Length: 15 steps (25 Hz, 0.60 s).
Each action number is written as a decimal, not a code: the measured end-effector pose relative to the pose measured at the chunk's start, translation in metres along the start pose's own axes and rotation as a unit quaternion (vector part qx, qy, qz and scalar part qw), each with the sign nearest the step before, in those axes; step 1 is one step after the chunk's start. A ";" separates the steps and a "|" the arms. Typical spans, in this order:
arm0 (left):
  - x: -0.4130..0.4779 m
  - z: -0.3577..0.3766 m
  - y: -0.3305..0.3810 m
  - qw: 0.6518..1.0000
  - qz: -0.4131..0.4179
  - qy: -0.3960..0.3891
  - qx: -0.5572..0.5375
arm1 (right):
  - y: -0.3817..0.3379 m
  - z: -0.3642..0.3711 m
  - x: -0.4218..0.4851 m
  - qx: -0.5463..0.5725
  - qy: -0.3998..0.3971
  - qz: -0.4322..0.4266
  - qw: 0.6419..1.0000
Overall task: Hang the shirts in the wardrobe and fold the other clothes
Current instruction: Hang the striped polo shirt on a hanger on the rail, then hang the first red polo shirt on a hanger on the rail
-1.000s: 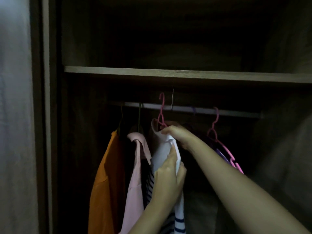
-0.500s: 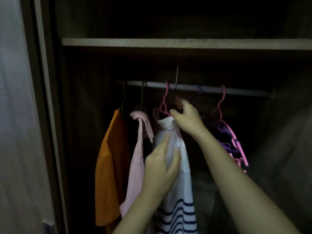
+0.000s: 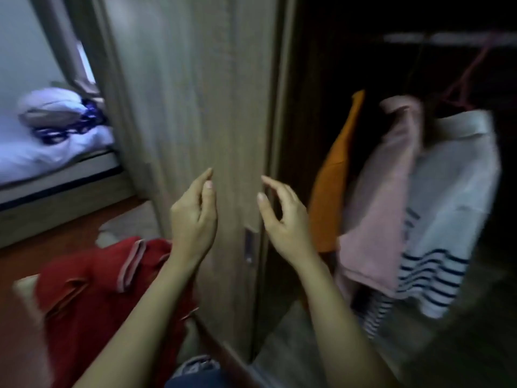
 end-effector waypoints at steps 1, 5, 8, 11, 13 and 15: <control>-0.005 -0.026 -0.027 0.999 -0.009 -0.018 0.034 | 0.001 0.039 -0.012 0.008 -0.032 0.024 0.999; -0.041 -0.120 -0.125 0.977 -0.065 -0.120 0.164 | 0.006 0.175 -0.049 0.037 -0.131 0.086 0.987; -0.063 -0.182 -0.193 0.945 -0.117 -0.180 0.245 | 0.013 0.253 -0.065 0.019 -0.183 0.120 0.976; -0.073 -0.219 -0.248 0.903 -0.142 -0.253 0.318 | 0.024 0.309 -0.078 -0.016 -0.199 0.177 0.964; -0.080 -0.227 -0.274 0.879 -0.156 -0.308 0.328 | 0.028 0.331 -0.082 -0.036 -0.179 0.211 0.960; -0.088 -0.228 -0.290 0.851 -0.159 -0.374 0.332 | 0.034 0.348 -0.081 -0.032 -0.157 0.269 0.950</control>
Point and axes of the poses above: each hand's wrist, its own x-axis towards the middle knuckle, its own z-axis out of the palm, y = z × x, the point moved 5 cm from there along x, towards the middle knuckle, and after that the axes turned 11 degrees about z, right-handed, at the moved point
